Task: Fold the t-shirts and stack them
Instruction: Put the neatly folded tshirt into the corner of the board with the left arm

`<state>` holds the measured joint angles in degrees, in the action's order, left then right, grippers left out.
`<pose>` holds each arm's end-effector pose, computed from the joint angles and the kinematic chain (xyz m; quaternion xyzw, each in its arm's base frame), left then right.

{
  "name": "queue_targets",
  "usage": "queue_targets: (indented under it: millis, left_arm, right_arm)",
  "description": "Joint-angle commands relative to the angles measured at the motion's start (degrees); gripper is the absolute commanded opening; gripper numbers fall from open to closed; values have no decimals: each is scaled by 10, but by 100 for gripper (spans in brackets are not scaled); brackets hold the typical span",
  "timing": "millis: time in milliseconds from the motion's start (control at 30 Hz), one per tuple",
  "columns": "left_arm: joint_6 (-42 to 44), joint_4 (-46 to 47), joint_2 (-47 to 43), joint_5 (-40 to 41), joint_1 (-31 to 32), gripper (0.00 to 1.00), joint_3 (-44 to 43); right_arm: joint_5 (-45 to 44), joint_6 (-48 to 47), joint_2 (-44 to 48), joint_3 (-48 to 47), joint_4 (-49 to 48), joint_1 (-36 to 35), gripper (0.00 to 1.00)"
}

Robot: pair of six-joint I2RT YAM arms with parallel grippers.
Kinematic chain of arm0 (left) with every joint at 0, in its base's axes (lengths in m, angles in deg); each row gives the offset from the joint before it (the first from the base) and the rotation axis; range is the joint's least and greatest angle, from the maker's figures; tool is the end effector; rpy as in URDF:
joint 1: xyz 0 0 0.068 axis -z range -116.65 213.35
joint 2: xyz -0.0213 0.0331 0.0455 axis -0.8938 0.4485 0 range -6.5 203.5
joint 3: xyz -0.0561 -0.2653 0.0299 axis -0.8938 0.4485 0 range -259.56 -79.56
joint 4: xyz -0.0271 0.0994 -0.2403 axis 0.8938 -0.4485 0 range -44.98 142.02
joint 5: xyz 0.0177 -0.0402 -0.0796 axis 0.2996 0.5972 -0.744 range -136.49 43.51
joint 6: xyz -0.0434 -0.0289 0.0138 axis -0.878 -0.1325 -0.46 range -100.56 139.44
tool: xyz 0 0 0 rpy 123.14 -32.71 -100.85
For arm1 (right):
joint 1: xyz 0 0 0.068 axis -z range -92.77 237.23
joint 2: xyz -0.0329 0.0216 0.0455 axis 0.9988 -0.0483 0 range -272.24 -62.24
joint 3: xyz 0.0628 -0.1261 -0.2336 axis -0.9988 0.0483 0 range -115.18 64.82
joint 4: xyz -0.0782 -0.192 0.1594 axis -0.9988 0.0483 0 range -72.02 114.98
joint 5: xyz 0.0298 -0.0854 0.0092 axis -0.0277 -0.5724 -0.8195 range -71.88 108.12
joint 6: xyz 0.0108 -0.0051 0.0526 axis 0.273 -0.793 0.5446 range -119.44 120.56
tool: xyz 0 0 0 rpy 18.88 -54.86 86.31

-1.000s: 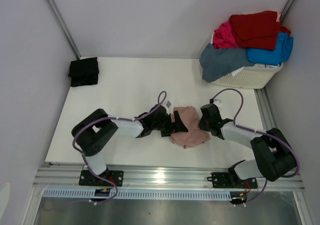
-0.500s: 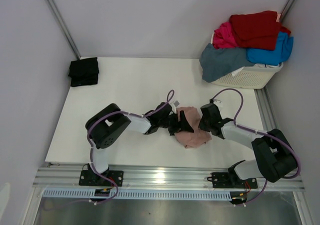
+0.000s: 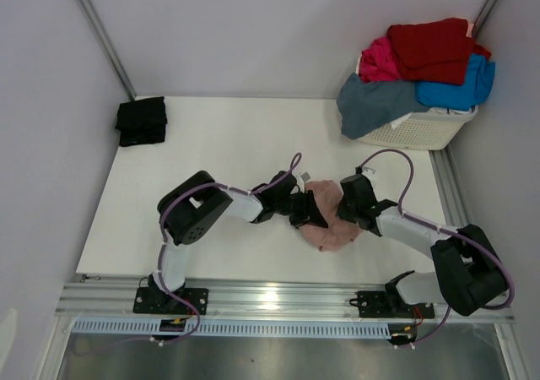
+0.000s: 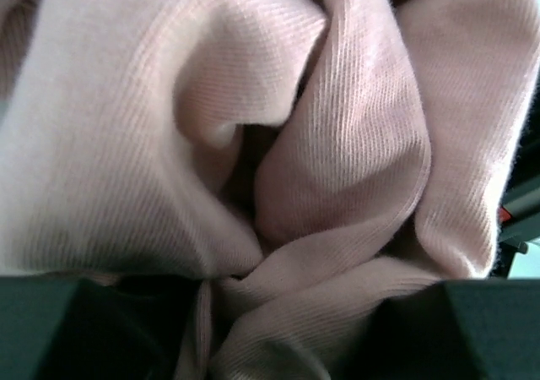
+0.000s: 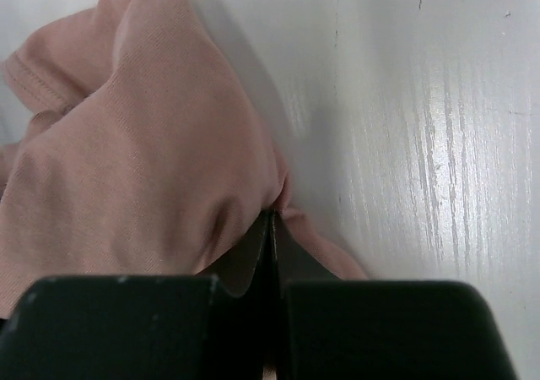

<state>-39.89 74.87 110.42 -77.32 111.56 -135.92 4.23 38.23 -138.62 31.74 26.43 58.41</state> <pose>0.2496 -0.3066 0.1010 0.0327 0.8726 -0.4837 0.0587 0.2183 0.1105 0.1604 0.1119 0.9320 0.0827 0.3346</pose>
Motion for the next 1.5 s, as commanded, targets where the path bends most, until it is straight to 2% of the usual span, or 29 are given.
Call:
queue_targets:
  millis: [0,67,100,133,167,267,367,500,633,933,1133,1467]
  left_arm:
    - [47,-105,46,24,13,25,-5]
    - [67,-136,35,31,12,15,-16]
    - [77,-151,27,54,13,5,-23]
    - [88,-162,17,64,12,2,-24]
    - [108,-188,-4,73,12,1,-30]
    - [156,-257,-37,116,6,0,-69]
    - [210,-319,-78,175,5,0,-99]
    - [259,-380,-114,250,2,0,-139]
    - [293,-415,-126,284,-7,0,-170]
    - [374,-481,-154,364,-50,0,-277]
    - [387,-484,-173,379,-72,0,-280]
    - [395,-507,-176,371,-159,0,-297]
  right_arm:
    - [14,3,21,-14,-10,-7,0]
    - [12,2,25,-14,-6,-7,0]
    - [11,-1,31,-14,-5,-7,0]
    - [10,-3,35,-15,-4,-7,4]
    - [8,-6,40,-13,-4,-7,21]
    - [8,-19,72,-6,-10,-8,58]
    - [4,-29,121,1,-17,-8,75]
    - [-1,-51,181,1,-12,-8,84]
    - [-16,-64,225,-2,9,-8,87]
    - [-28,-63,258,15,33,-7,88]
    - [-32,-63,263,16,33,-7,89]
    - [-29,-66,258,16,28,-7,89]
